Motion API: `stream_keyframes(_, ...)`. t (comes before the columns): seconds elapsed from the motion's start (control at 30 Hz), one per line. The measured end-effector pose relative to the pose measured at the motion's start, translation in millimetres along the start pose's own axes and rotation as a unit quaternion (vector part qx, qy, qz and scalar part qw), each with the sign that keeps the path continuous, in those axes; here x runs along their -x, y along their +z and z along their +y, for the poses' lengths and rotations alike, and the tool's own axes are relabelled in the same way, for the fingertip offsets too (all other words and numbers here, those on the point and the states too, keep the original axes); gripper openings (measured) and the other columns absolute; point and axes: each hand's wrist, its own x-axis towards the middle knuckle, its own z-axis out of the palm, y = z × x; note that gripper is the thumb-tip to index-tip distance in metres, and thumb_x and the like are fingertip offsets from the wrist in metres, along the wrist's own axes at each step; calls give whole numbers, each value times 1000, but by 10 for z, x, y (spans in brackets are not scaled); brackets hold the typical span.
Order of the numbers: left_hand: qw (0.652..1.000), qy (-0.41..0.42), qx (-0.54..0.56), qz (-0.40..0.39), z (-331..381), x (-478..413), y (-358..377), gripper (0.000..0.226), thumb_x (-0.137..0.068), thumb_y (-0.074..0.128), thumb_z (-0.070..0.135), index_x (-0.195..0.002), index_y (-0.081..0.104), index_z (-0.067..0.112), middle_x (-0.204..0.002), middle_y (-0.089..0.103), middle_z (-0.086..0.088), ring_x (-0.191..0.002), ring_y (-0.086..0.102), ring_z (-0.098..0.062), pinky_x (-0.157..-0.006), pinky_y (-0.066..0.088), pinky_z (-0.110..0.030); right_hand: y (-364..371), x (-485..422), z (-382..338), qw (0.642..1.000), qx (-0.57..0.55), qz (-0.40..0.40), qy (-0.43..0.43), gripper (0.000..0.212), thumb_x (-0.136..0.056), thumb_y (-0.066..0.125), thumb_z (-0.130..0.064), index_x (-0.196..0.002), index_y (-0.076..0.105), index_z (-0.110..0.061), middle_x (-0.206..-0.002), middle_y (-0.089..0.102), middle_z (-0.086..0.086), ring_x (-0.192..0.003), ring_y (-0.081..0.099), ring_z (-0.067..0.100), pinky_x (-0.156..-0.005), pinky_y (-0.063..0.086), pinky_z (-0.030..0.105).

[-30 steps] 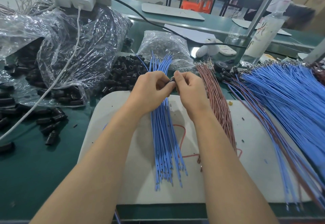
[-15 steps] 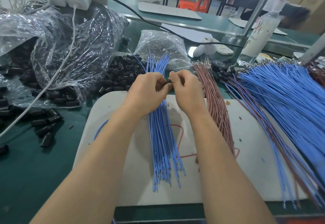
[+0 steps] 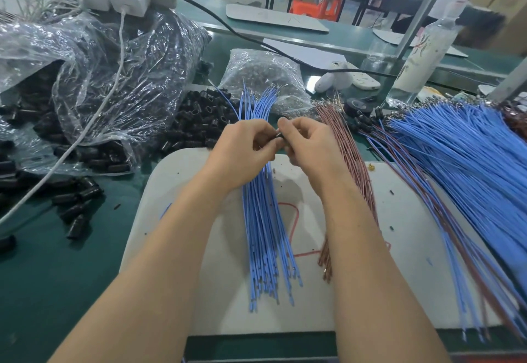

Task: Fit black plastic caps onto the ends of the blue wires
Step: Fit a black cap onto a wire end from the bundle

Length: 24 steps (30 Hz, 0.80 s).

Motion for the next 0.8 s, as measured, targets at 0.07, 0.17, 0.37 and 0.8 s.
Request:
stream_keyframes(0.07, 999, -2, 33, -19, 9, 7, -14, 11, -90, 63, 19, -87, 71, 13, -70, 71, -3, -70, 68, -16, -77, 55, -36, -44, -1, 9, 993, -100, -41, 47, 28, -98, 53, -21, -73, 58, -11, -47, 47, -6, -41, 37, 4, -43, 33, 17)
stream_keyframes(0.17, 998, -17, 62, -29, 10, 6, -43, 13, -91, 61, 21, -84, 72, 17, -68, 71, -2, -70, 66, -19, -71, 54, -37, -28, 7, -9, 987, -138, -46, 67, 31, -98, 51, -21, -70, 55, -11, -47, 45, -5, -42, 35, 7, -45, 33, 20)
stream_keyframes(0.37, 999, -16, -47, -3, -12, 7, 2, 16, -91, 60, 24, -84, 71, 14, -65, 67, 7, -67, 64, -9, -71, 48, -22, 88, 72, -46, 976, 180, 58, -110, 25, -95, 56, -24, -76, 60, -8, -59, 50, -11, -55, 44, 3, -55, 33, 15)
stream_keyframes(0.8, 999, -18, -7, 47, -45, 2, 6, 12, -90, 63, 22, -100, 66, 14, -84, 72, 1, -62, 57, -3, -62, 42, -13, -249, -69, 205, 976, 151, 153, 37, 11, -92, 55, -14, -98, 63, -20, -81, 61, -8, -72, 56, 4, -68, 42, 21)
